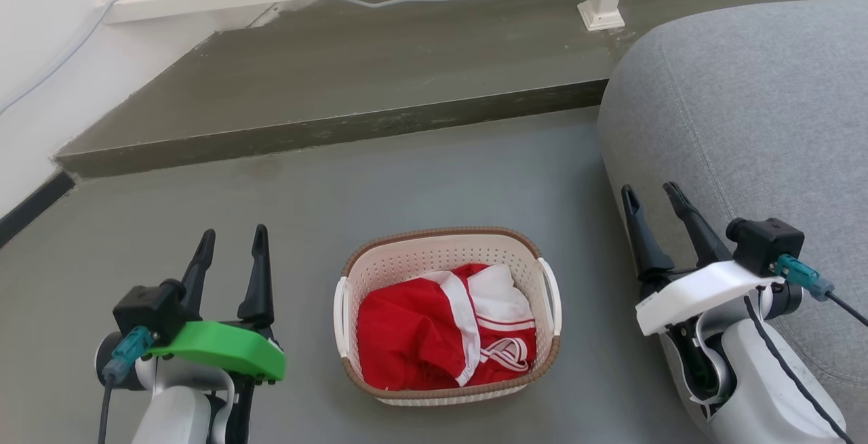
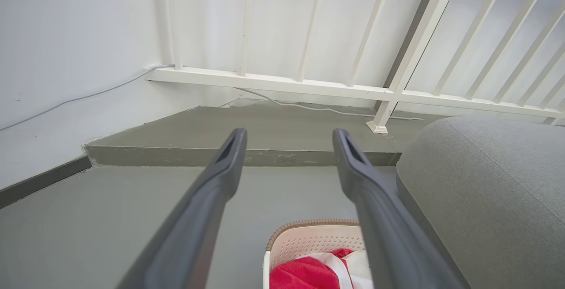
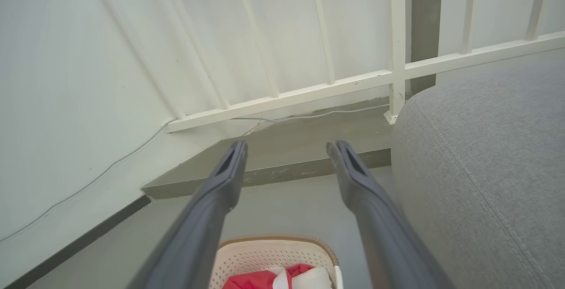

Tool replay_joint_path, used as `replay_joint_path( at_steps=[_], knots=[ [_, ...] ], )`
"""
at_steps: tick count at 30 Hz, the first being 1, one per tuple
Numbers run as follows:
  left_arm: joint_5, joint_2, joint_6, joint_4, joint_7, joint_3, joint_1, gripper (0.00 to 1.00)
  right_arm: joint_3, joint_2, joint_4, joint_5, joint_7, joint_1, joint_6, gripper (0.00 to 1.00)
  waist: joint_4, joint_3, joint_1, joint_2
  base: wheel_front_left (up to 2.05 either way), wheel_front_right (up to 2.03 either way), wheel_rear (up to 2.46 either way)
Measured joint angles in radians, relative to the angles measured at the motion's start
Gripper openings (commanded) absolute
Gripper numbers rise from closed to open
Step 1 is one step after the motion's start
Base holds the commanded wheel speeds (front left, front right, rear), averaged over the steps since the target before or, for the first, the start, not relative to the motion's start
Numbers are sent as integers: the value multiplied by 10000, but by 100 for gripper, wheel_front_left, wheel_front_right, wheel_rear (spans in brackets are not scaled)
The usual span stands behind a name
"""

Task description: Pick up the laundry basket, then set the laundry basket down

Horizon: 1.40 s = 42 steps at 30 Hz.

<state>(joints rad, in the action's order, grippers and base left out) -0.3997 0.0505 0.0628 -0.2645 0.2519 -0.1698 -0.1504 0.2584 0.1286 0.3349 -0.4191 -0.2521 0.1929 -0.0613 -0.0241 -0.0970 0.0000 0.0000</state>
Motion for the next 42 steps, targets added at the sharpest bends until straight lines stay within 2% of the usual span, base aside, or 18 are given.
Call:
replay_joint_path(
  at_steps=[40, 41, 42],
  knots=[
    [525, -50, 247, 265, 0, 86, 520, 100, -489, -334, -270, 596, 0, -467, -234, 100, -74, 121, 0, 0, 0, 0, 0],
    [523, -50, 278, 259, 0, 48, 520, 0, -495, -337, -270, 598, 0, -491, -265, 0, -75, 124, 1, 0, 0, 0, 0],
    [523, -61, 291, 201, -4, 33, 521, 0, -491, -351, -222, 596, 2, -523, -261, 0, -76, 126, 1, 0, 0, 0, 0]
  ],
)
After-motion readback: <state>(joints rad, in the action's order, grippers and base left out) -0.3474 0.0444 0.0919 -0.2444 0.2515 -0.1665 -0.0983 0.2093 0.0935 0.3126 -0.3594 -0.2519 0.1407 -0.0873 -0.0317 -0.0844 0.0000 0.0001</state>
